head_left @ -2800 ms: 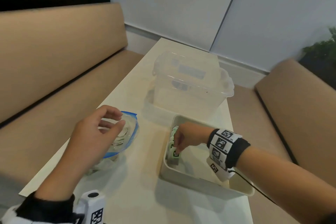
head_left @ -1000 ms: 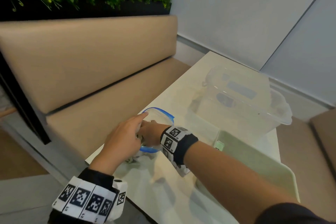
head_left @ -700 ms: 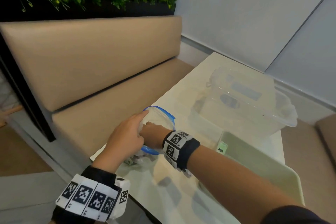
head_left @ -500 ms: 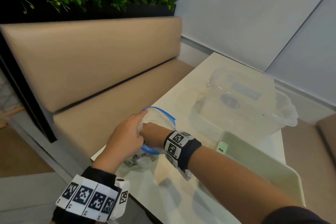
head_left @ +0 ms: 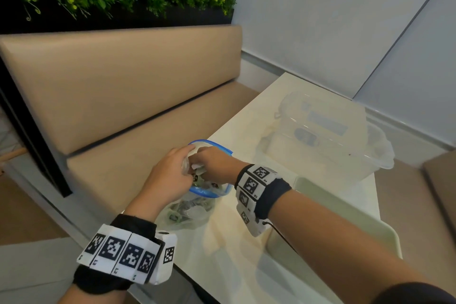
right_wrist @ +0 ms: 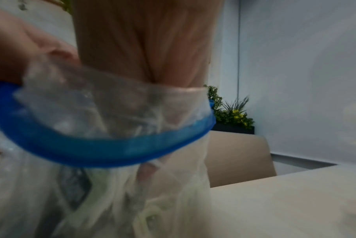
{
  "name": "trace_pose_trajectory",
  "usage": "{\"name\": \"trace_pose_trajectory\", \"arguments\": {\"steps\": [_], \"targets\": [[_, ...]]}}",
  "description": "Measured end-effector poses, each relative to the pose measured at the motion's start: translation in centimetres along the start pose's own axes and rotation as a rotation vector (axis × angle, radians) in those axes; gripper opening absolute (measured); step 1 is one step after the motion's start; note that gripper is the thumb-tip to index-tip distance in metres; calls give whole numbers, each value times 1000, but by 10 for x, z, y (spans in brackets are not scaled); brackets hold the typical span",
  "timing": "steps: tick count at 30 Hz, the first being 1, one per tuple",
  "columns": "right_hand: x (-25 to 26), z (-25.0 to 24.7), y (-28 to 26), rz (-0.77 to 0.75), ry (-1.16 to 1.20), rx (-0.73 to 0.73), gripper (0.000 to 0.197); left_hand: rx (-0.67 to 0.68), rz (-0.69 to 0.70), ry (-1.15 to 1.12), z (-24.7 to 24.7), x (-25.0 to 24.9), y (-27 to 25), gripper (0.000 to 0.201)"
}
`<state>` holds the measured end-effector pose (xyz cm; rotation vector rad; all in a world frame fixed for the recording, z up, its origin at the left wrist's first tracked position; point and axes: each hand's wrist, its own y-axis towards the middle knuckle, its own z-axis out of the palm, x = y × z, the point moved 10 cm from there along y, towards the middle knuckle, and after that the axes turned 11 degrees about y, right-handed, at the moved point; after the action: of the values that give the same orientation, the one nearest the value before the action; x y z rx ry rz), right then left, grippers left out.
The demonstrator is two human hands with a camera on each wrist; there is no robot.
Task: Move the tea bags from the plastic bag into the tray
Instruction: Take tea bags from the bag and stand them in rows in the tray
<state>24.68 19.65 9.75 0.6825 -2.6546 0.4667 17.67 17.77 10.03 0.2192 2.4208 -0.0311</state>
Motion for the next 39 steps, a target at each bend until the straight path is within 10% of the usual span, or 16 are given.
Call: {"name": "trace_pose_trajectory", "arguments": {"steps": [33,39], "targets": [[-50,-66,-86,-13,1112,-308,20,-139,118,-113,-37,-52,-36,53],[-28,-81,-119,-138,1237,-246,21,139,84,-426,-2,-94,-28,49]]}}
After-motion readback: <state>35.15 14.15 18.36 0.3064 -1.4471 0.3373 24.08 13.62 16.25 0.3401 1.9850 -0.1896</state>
